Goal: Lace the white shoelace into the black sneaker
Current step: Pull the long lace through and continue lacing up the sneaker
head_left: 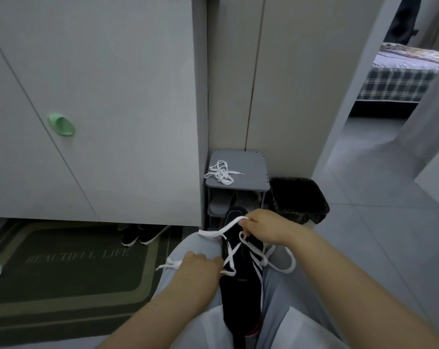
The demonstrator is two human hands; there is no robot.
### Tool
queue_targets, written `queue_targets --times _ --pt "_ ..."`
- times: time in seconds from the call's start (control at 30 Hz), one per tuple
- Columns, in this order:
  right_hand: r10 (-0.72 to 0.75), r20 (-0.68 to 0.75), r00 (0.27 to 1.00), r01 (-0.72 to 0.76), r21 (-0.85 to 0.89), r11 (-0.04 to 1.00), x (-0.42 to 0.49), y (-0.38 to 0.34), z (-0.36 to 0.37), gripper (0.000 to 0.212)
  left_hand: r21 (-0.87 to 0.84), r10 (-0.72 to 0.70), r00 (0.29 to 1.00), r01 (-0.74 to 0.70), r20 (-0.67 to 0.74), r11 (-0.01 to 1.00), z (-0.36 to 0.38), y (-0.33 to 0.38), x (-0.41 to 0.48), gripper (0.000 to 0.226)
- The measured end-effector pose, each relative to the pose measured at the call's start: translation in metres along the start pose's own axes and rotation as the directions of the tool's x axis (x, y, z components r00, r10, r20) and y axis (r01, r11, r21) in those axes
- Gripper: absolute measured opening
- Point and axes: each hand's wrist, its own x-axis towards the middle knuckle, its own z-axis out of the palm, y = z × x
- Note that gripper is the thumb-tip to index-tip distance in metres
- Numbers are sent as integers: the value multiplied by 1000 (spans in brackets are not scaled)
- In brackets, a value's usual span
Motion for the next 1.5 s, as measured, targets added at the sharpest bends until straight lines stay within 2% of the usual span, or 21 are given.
queue_targets --times 0.1,0.13,0.2,0.23,0.27,0.33,0.4,0.43,0.5,0.53,0.57,0.6,0.67,0.77,0.87,0.97,1.1,1.2,1.3,1.43,1.5 --pt "28 -29 999 -26 49 998 5 9 -2 41 -61 129 991 -130 -21 990 -23 -15 -26 24" --pt "39 -24 999 -37 80 996 6 12 -3 40 -176 117 992 -123 -43 977 -27 -22 -33 20" --pt "64 -1 998 -63 146 987 10 16 -4 38 -300 144 988 -153 -53 942 -30 -43 -46 32" --pt "79 6 997 -79 187 979 11 19 -5 36 -228 204 975 -220 -94 948 -32 -53 -50 45" --pt "92 13 996 -92 230 969 12 21 -5 34 -197 204 971 -225 -122 954 -41 -61 -54 60" --pt "90 2 996 -87 279 956 12 23 -10 30 -345 70 992 -102 -104 933 -59 -74 -60 71" --pt "83 -70 994 -60 284 957 8 18 -23 24 -580 -34 981 -85 -191 810 -68 -80 -62 75" --pt "78 -118 990 -41 293 955 4 11 -33 21 -699 -87 970 -100 -226 708 -72 -76 -61 67" --pt "49 -225 973 26 318 948 -8 -7 -58 19 -899 -158 967 -114 -197 424 -69 -64 -53 44" --pt "18 -280 960 75 317 945 -16 -18 -71 21 -945 -162 974 -102 -159 311 -67 -56 -47 43" --pt "-16 -344 939 129 308 943 -24 -29 -83 24 -963 -150 981 -82 -123 257 -63 -47 -41 45" --pt "-47 -413 910 185 302 935 -31 -38 -94 27 -965 -140 986 -53 -92 256 -60 -39 -36 50" --pt "-98 -523 847 285 290 914 -43 -53 -113 30 -935 -117 992 -2 -47 354 -50 -31 -30 50" --pt "-153 -532 833 327 251 911 -48 -66 -119 26 -867 -188 982 112 22 486 -31 -32 -18 39" --pt "-123 -435 892 250 248 936 -40 -63 -102 33 -781 -237 969 202 71 591 -21 -32 -6 29" --pt "-17 -244 970 62 175 983 -27 -50 -78 43 -658 -206 969 245 139 712 -16 -27 3 21" --pt "75 -52 996 -68 113 991 -7 -24 -40 37 -488 -40 985 120 171 865 -20 -21 3 31" --pt "91 -41 995 -85 128 988 5 -2 -19 37 -498 127 973 -14 194 867 -33 -26 -11 32" --pt "106 -52 993 -91 227 970 9 10 -14 32 -567 217 944 -41 247 823 -48 -40 -34 28" --pt "112 -39 993 -79 491 868 12 12 -17 28 -668 154 969 15 193 744 -54 -66 -53 21" --pt "125 -102 987 -29 649 760 10 7 -24 27 -782 111 985 33 130 622 -55 -72 -54 23"
